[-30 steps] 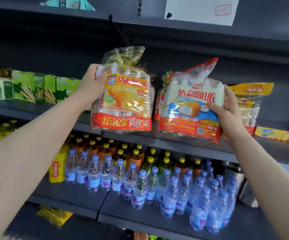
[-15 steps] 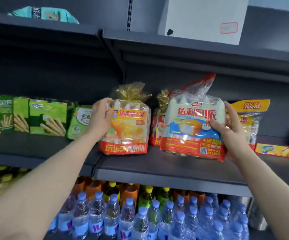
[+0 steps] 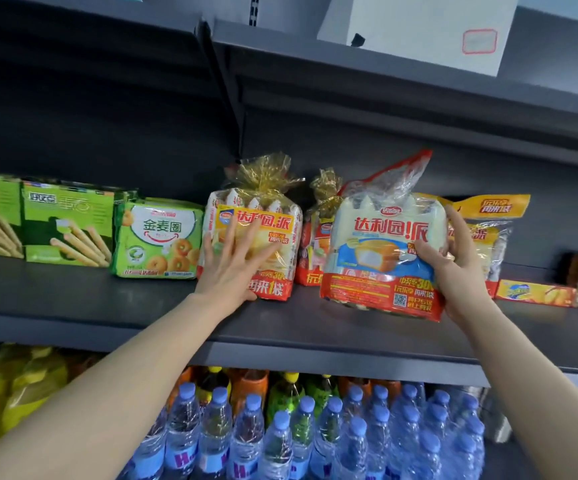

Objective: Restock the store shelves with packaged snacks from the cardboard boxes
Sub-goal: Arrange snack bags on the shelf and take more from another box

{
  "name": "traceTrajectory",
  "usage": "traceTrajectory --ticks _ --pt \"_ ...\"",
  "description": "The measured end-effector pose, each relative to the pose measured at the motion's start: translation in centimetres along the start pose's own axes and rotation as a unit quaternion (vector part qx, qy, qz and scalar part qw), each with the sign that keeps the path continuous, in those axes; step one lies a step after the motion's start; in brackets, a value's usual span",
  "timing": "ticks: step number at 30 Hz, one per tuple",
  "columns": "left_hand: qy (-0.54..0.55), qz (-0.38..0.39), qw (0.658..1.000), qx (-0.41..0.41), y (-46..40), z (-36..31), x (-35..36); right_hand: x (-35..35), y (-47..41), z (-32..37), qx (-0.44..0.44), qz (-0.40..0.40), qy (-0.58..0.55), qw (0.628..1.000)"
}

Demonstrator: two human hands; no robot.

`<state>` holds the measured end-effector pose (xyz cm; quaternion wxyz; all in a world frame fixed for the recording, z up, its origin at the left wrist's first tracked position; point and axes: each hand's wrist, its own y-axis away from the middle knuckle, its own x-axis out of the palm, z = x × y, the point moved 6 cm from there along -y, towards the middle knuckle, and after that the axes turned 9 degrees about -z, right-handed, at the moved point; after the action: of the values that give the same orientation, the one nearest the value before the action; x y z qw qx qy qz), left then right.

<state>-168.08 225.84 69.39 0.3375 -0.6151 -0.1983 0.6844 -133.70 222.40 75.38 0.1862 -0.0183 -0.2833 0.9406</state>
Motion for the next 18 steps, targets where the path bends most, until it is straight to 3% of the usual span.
traceTrajectory --ticks 2,7,12,14,16,18 --pt "0.006 -0.024 1.000 -0.004 0.0 -0.5 -0.4 -0.1 -0.4 -0.2 -0.006 0.003 0.011 1.000" --pt "0.019 -0.180 0.983 0.012 -0.7 -2.1 -3.8 1.2 -2.2 -1.1 -0.018 0.038 0.024 0.999" --pt "0.000 -0.180 0.984 -0.003 -2.3 -2.5 -4.6 3.3 -4.9 -3.9 0.022 0.104 -0.013 0.994" --pt "-0.006 -0.173 0.985 -0.011 -2.5 -2.6 -4.4 4.3 -5.8 -5.9 0.014 0.141 0.049 0.989" --pt "-0.010 -0.168 0.986 -0.017 -2.6 -2.8 -4.2 4.9 -7.2 -6.9 -0.071 0.124 0.191 0.971" --pt "-0.009 -0.164 0.986 -0.027 -2.5 -2.8 -4.0 5.5 -7.4 -5.8 -0.201 0.055 0.287 0.935"
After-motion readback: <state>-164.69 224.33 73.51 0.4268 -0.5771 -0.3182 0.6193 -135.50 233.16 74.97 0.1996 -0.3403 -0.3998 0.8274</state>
